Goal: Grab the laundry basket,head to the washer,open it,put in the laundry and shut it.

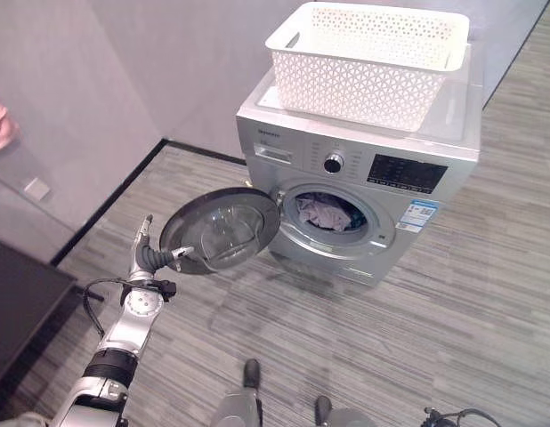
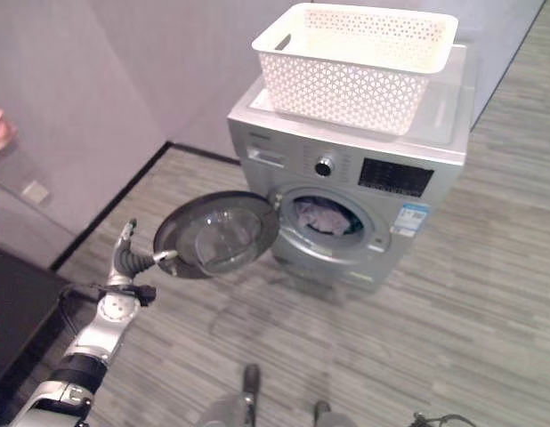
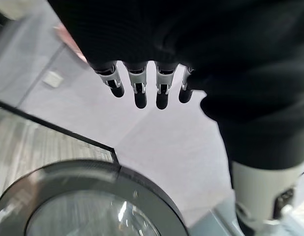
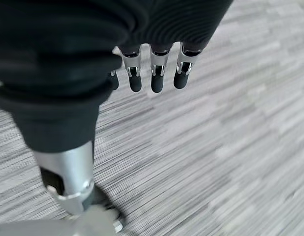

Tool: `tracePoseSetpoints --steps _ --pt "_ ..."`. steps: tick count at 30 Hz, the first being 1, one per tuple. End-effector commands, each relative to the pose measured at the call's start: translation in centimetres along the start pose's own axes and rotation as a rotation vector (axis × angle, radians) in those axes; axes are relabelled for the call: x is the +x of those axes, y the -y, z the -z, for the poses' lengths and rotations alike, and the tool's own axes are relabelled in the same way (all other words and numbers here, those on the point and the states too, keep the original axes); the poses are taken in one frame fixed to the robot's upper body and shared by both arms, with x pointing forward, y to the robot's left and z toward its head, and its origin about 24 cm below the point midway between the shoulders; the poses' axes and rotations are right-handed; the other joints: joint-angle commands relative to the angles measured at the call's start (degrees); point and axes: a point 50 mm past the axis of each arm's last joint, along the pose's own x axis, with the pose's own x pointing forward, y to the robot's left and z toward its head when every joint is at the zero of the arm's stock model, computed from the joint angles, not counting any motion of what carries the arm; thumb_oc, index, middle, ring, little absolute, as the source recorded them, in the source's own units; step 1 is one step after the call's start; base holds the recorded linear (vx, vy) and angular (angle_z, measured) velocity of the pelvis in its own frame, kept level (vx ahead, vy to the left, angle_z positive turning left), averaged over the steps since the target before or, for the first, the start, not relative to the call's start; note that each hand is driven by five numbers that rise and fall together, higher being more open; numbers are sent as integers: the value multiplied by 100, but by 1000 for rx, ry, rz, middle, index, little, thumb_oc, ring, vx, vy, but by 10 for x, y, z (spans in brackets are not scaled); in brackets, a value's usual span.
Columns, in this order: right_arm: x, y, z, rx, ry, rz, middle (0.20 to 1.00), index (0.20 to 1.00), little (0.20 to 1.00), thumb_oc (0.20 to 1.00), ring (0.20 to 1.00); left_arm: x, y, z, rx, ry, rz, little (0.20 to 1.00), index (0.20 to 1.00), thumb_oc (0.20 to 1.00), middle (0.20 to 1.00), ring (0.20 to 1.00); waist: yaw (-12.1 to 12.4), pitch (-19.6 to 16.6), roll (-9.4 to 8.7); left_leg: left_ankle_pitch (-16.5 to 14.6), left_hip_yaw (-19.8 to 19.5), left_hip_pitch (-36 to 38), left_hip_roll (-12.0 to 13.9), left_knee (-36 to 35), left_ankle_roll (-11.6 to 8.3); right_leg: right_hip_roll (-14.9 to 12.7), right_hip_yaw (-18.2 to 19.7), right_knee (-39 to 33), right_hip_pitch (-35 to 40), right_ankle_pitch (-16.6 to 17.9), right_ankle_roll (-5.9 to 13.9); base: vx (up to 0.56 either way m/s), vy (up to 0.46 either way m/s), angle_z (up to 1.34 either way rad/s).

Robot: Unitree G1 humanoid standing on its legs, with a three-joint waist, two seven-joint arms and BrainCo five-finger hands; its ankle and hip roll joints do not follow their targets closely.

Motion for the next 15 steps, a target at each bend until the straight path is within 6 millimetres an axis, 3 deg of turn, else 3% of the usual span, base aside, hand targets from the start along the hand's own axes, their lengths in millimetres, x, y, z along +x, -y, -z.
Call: tracePoseSetpoints --steps 1,6,9,11,12,14,15 --pt "0 -3 -13 -93 37 -12 1000 1000 1000 1000 1000 31 -46 -53 -11 168 -217 1000 1000 1000 1000 1000 142 -181 -428 -958 280 -547 -77 1060 122 -1269 -281 -260 174 960 588 44 115 -83" --pt "1 4 -20 -106 57 2 1000 1000 1000 1000 1000 57 -76 -75 88 155 -289 1000 1000 1000 1000 1000 75 -144 -449 -962 442 -632 -112 910 201 -1394 -481 -521 -4 1332 685 15 92 -36" --pt "2 13 -22 -94 66 17 1000 1000 1000 1000 1000 73 -96 -74 211 59 -265 1000 1000 1000 1000 1000 -56 -81 -460 -923 476 -819 -151 877 217 -1453 -549 -665 -126 1484 746 -37 50 -6" --pt "2 14 -23 -93 67 19 1000 1000 1000 1000 1000 76 -99 -73 238 35 -242 1000 1000 1000 1000 1000 -69 -70 -478 -909 488 -875 -146 882 216 -1459 -564 -685 -164 1507 755 -32 14 0" --pt "3 20 -24 -94 72 24 1000 1000 1000 1000 1000 79 -104 -60 289 -62 -184 1000 1000 1000 1000 1000 -132 -36 -526 -905 498 -929 -131 869 219 -1457 -565 -729 -199 1552 768 -35 -2 -3" --pt "3 20 -24 -91 72 23 1000 1000 1000 1000 1000 81 -111 -61 303 -81 -183 1000 1000 1000 1000 1000 -144 -55 -552 -881 514 -983 -121 859 220 -1446 -563 -740 -250 1570 768 -33 -32 -7" --pt "1 32 -68 -90 176 56 1000 1000 1000 1000 1000 86 -109 -68 357 -120 -142 1000 1000 1000 1000 1000 -150 -57 -651 -859 490 -1090 -90 894 225 -1426 -595 -777 -301 1564 767 -56 -79 -4"
